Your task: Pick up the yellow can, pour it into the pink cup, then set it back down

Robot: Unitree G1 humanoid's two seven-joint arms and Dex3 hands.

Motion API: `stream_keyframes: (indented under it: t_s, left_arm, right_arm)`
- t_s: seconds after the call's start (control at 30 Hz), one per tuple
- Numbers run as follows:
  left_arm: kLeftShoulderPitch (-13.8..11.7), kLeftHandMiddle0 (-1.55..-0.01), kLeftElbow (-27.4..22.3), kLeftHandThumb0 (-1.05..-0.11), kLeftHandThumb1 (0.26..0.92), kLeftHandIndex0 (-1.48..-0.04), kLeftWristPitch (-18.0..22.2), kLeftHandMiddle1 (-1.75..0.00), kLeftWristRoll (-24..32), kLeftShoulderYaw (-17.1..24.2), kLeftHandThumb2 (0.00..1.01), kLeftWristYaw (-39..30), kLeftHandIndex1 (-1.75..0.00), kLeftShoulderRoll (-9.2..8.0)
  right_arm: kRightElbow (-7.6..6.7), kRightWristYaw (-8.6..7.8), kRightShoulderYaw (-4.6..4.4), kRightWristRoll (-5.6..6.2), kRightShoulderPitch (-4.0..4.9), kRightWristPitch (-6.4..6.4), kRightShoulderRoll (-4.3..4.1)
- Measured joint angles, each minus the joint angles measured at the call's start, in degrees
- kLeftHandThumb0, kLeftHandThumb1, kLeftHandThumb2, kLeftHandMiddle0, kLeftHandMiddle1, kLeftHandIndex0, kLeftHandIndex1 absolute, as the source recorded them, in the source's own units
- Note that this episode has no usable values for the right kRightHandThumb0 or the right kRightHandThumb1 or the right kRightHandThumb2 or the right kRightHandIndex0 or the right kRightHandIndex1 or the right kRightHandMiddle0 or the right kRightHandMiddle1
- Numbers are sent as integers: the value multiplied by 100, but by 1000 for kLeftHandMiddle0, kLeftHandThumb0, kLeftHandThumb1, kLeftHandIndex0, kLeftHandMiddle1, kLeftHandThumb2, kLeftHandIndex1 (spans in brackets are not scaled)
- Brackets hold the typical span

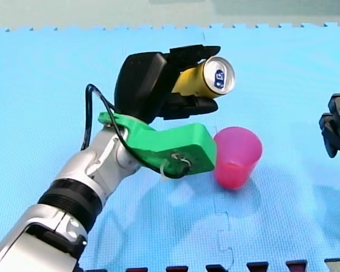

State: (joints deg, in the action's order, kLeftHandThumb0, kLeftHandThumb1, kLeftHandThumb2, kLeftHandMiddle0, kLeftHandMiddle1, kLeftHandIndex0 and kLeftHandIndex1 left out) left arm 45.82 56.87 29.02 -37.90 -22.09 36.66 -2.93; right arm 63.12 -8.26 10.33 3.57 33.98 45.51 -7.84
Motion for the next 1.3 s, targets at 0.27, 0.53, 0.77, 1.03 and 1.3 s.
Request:
stream_keyframes:
  t_s: [0.27,0.53,0.77,1.03,1.3]
  left_arm:
    - [105,-1372,239,-344,724,-1255,-118,-1,-280,-258,0,416,0,-19]
    - [166,-1368,380,-333,728,-1256,-260,-2,-479,-435,1,769,-3,-37]
    - [189,-1359,367,-329,737,-1254,-364,-1,-692,-605,3,1120,-1,-58]
    - [207,-1352,322,-339,755,-1247,-486,0,-1001,-843,6,1699,0,-103]
    - [267,-1366,323,-330,771,-1249,-712,-7,-1370,-1116,6,2463,-1,-123]
  right_arm:
    - [1,13,-12,-23,3,9,-2]
    - [20,7,-3,-16,4,12,-1]
    - [30,33,-12,-34,9,12,-1]
    - [65,16,-14,-34,26,12,-4]
    - [104,-159,15,25,59,12,-18]
